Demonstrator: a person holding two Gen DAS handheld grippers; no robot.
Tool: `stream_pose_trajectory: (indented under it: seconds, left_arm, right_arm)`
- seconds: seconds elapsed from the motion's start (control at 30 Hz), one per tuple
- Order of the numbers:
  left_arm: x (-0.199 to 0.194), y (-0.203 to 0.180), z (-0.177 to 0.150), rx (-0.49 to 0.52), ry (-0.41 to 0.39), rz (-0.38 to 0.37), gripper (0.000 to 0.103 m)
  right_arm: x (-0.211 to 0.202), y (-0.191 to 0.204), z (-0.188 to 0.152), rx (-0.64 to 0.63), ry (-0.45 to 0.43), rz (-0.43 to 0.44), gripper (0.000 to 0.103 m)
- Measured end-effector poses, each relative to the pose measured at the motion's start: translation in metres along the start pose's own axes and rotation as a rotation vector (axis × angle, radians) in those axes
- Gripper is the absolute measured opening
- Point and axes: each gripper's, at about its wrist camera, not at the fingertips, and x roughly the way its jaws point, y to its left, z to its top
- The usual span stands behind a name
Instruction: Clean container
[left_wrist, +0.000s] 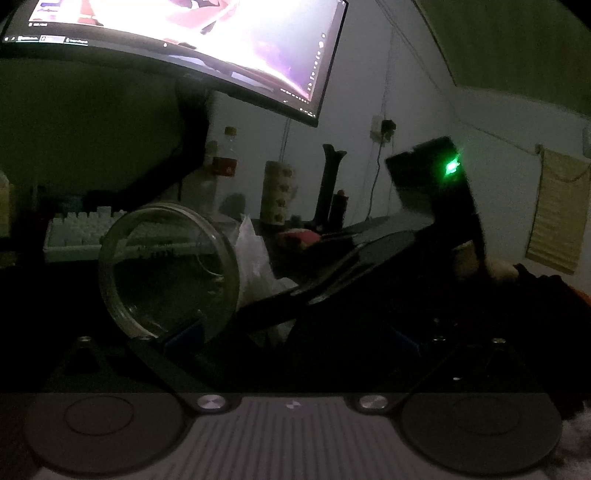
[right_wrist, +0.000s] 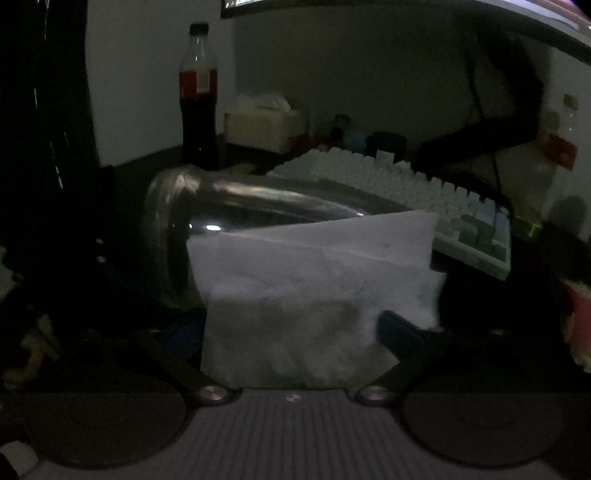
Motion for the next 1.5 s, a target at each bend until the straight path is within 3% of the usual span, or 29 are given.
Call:
stream_pose_trajectory:
  seconds: [0.07,0.1,0.13,0.33,0.5,0.67,0.77,0.87,1.0,1.1,1.33,1.5]
  left_arm:
    - [-0.001,0.0,0.0,0.0,-0.001,0.0,0.103]
    - [-0.001,0.001,0.0,-0.001,-0.002,0.001,0.103]
    - [-0.002,0.001,0.0,-0.002,-0.002,0.001,0.103]
    - [-0.003,0.001,0.004,-0.003,-0.012,0.01,0.103]
    - [0.002,0.0,0.015,-0.02,-0.026,0.011,0.103]
    - [0.02,-0.004,0.018,-0.06,-0.002,-0.007,0.103]
    - [0.031,-0.013,0.009,-0.024,0.066,-0.015,0.103]
    - [0.035,-0.022,0.005,0.007,0.082,0.004,0.103]
    - [0.037,-0.026,0.008,-0.062,0.103,-0.035,0.103]
    - [0.038,-0.034,0.005,-0.013,0.104,0.003,0.103]
    - [0.036,-0.036,0.006,-0.001,0.105,0.019,0.103]
    - [0.03,-0.037,0.012,-0.02,0.101,0.016,0.103]
  right_arm:
    - [0.002,-0.004,-0.004,0.037,-0.007,0.013,0.026]
    - [0.0,-0.007,-0.006,0.057,-0.016,0.005,0.016]
    - [-0.003,-0.009,-0.008,0.072,-0.024,-0.013,0.013]
    - [-0.055,-0.024,-0.017,0.164,-0.172,-0.053,0.013]
    - [-0.101,-0.028,-0.008,0.203,-0.297,-0.01,0.013]
    - [-0.117,-0.032,0.01,0.278,-0.397,0.15,0.013]
    - [-0.106,-0.028,0.025,0.26,-0.415,0.226,0.014]
    - [-0.082,-0.022,0.039,0.222,-0.382,0.279,0.014]
    - [-0.043,-0.034,0.049,0.248,-0.304,0.31,0.014]
    - [-0.023,-0.048,0.047,0.268,-0.249,0.257,0.014]
    - [-0.025,-0.075,0.033,0.313,-0.251,0.214,0.014]
    - [-0.056,-0.056,0.016,0.298,-0.284,0.185,0.014]
